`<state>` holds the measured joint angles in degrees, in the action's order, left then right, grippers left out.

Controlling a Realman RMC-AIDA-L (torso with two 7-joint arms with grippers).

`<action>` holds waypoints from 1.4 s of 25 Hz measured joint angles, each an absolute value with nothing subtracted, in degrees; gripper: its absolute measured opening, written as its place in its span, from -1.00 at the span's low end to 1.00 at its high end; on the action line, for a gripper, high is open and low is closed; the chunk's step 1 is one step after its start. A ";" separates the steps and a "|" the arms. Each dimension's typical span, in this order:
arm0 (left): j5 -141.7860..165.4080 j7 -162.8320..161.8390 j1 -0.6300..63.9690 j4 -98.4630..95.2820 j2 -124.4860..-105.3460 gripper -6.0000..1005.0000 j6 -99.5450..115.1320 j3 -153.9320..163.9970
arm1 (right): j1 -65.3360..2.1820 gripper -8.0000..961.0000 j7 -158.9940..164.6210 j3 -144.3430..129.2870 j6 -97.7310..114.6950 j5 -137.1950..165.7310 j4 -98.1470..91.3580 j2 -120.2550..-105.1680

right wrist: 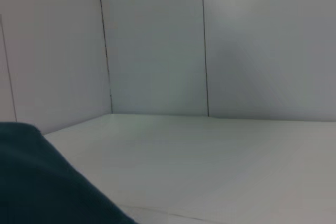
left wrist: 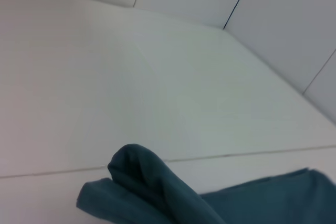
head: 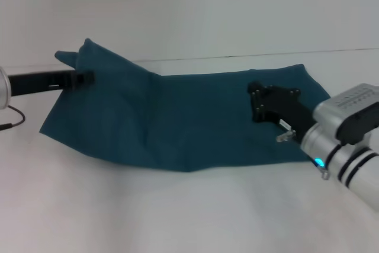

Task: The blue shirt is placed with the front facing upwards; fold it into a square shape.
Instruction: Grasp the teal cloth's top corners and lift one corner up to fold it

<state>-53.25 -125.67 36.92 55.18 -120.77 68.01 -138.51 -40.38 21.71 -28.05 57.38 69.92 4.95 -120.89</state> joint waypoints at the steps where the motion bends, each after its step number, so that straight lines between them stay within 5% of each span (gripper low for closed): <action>1: -53.51 -125.96 36.91 55.94 -120.75 -0.86 68.95 -138.89 | -40.89 -0.73 21.01 -27.47 57.28 69.97 5.81 -120.89; 7: -53.65 -128.61 36.76 59.99 -121.19 -0.86 71.98 -139.02 | -45.33 -0.92 20.26 -26.88 53.75 70.40 9.99 -121.01; 19: -57.96 -130.48 36.16 65.88 -121.76 -0.86 76.17 -139.08 | -55.70 -0.92 20.67 -23.85 41.83 74.20 17.91 -121.54; 35: -61.24 -130.52 37.02 67.02 -122.40 -0.87 76.78 -138.43 | -55.94 -0.92 20.25 2.33 32.15 104.71 22.15 -121.50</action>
<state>-61.24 -130.52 37.02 67.02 -122.40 76.78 -138.43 -55.94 20.25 2.33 32.15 104.71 22.15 -121.50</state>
